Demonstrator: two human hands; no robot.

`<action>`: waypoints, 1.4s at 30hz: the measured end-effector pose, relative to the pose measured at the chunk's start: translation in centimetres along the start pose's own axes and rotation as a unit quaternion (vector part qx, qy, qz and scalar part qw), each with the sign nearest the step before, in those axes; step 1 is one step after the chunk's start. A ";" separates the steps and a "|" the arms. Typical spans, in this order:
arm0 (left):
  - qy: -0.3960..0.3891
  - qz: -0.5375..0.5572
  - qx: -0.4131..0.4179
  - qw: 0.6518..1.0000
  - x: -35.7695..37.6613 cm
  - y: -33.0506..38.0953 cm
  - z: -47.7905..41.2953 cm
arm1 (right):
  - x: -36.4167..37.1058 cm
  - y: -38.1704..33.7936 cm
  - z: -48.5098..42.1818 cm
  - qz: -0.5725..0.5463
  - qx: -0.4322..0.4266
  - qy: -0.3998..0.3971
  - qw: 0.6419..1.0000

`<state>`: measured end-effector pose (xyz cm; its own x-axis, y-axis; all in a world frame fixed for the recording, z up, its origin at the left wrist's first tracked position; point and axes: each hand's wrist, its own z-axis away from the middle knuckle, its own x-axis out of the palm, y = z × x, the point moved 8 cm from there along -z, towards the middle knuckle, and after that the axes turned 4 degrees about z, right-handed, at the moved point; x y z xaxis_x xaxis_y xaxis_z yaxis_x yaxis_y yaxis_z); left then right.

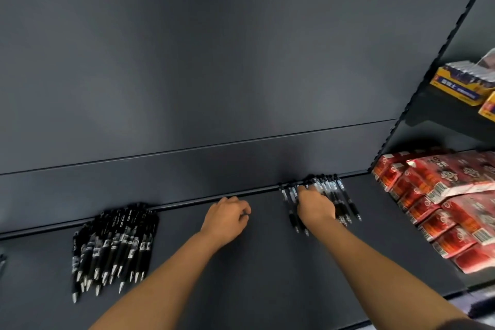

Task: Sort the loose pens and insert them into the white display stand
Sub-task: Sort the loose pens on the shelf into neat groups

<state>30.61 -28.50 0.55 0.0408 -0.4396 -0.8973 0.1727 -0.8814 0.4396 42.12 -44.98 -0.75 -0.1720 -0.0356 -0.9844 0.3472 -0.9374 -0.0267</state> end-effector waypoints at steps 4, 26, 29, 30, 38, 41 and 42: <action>0.014 -0.010 -0.008 1.000 -1.2 -1.1 0.7 | -1.9 -4.3 0.3 0.004 -0.070 0.047 0.996; 0.130 -0.131 -0.160 0.970 -16.6 -27.6 21.2 | -1.1 -44.8 15.0 -0.017 -0.432 0.060 0.900; 0.140 -0.099 -0.196 0.965 -17.9 -32.2 24.8 | 0.3 -49.5 16.8 -0.028 -0.443 0.012 0.896; 0.138 -0.091 -0.212 0.963 -18.1 -33.7 25.9 | 0.9 -50.9 17.3 -0.031 -0.443 -0.008 0.896; 0.117 -0.003 -0.300 0.947 -17.7 -40.1 30.5 | 6.0 -57.3 20.6 -0.009 -0.453 -0.178 0.873; 0.114 0.016 -0.308 0.944 -17.3 -40.5 30.7 | 7.2 -57.8 20.8 0.008 -0.444 -0.210 0.871; 0.113 0.023 -0.311 0.943 -17.3 -40.5 30.8 | 7.3 -57.8 20.6 0.013 -0.439 -0.211 0.874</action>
<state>-7.41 9.47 -0.56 0.2597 -0.3643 -0.8943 0.7062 -0.5599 0.4332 1.79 1.84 -2.85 -0.4132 -0.3504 -0.8405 0.8972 -0.3146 -0.3099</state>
